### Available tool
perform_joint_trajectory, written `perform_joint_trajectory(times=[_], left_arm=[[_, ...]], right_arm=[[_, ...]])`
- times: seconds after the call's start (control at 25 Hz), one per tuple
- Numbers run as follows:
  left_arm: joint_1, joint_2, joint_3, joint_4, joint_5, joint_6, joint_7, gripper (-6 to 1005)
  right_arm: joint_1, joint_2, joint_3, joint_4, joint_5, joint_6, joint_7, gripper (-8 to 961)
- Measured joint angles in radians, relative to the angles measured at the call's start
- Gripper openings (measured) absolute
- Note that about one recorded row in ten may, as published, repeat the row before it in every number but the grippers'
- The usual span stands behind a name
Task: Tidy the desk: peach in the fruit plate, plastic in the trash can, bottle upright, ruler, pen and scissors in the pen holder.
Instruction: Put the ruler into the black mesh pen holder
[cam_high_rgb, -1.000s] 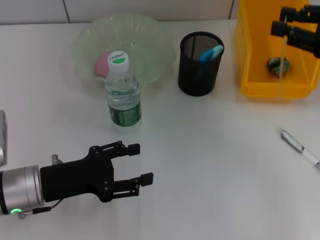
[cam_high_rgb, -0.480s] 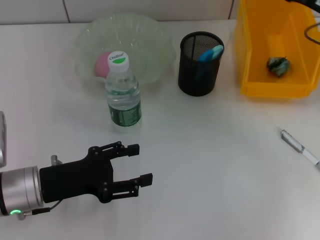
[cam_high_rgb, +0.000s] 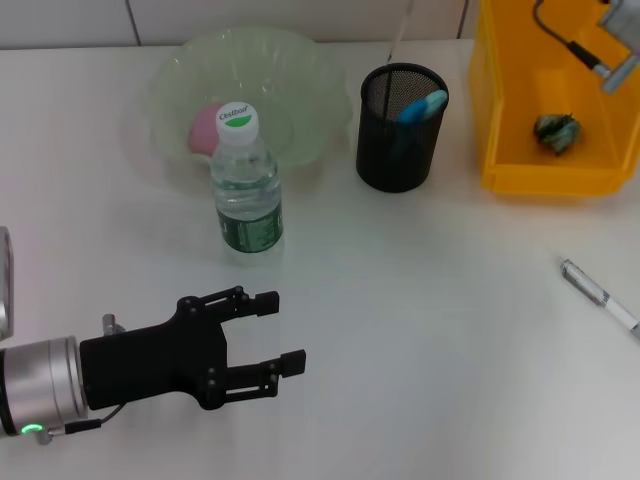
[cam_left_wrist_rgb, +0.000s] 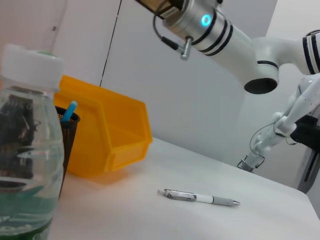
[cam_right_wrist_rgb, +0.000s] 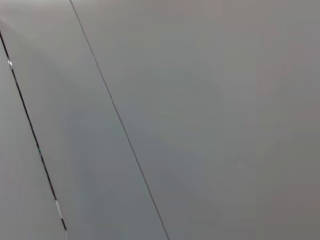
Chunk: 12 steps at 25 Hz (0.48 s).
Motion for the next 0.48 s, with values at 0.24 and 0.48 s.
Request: perform_joint_trajectory(times=[0.24,0.48], left_arm=[[0.001,0.000,0.000,0.000,0.000,0.000,0.001,793],[0.000,0.000,0.000,-0.001,0.000,0.000,0.001,793]], right_arm=[[0.019,0.004,-0.001,0.072,0.000,0.040,-0.114,395],[0.005,0.007,0.000,0.103,0.020,0.041,-0.166,397]])
